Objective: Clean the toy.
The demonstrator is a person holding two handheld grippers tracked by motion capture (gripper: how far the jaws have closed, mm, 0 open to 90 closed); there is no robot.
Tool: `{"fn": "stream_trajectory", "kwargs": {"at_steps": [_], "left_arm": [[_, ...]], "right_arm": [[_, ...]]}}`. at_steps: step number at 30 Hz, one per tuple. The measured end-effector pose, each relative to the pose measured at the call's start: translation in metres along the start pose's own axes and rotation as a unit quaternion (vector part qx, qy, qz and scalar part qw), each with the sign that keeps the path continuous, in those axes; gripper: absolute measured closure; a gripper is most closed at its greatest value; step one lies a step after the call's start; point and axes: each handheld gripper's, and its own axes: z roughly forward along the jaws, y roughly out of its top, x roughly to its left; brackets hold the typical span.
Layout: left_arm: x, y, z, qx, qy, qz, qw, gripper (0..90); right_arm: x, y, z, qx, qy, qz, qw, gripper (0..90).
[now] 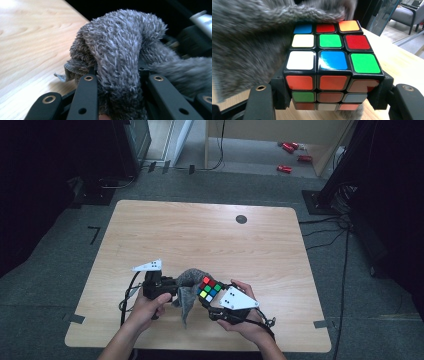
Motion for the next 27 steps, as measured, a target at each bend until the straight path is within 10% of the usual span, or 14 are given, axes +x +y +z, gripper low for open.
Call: {"fn": "stream_trajectory", "kwargs": {"at_steps": [7, 9, 13, 20, 22, 27], "left_arm": [[-0.014, 0.006, -0.007, -0.029, -0.014, 0.043, 0.9986, 73.6], [-0.016, 0.006, -0.006, -0.014, 0.044, 0.076, 0.9960, 73.5], [-0.014, -0.007, 0.006, 0.051, 0.155, 0.162, 0.9733, 73.9], [-0.037, -0.027, 0.042, 0.042, 0.147, 0.281, 0.9475, 72.9], [-0.039, -0.028, 0.043, 0.039, 0.154, 0.292, 0.9432, 73.0], [-0.037, -0.026, 0.037, 0.021, 0.161, 0.282, 0.9456, 73.1]], "right_arm": [[-0.003, -0.003, -0.001, 0.005, -0.006, -0.002, 1.0000, 34.4], [-0.008, -0.001, -0.003, 0.004, -0.015, 0.006, 0.9999, 34.5], [-0.019, 0.006, -0.015, -0.030, -0.025, 0.049, 0.9980, 34.4], [-0.013, 0.015, -0.011, -0.046, -0.019, 0.099, 0.9938, 34.4], [-0.010, 0.015, -0.009, -0.043, -0.018, 0.108, 0.9930, 34.4], [-0.018, 0.012, -0.010, -0.035, -0.039, 0.138, 0.9891, 34.4]]}}
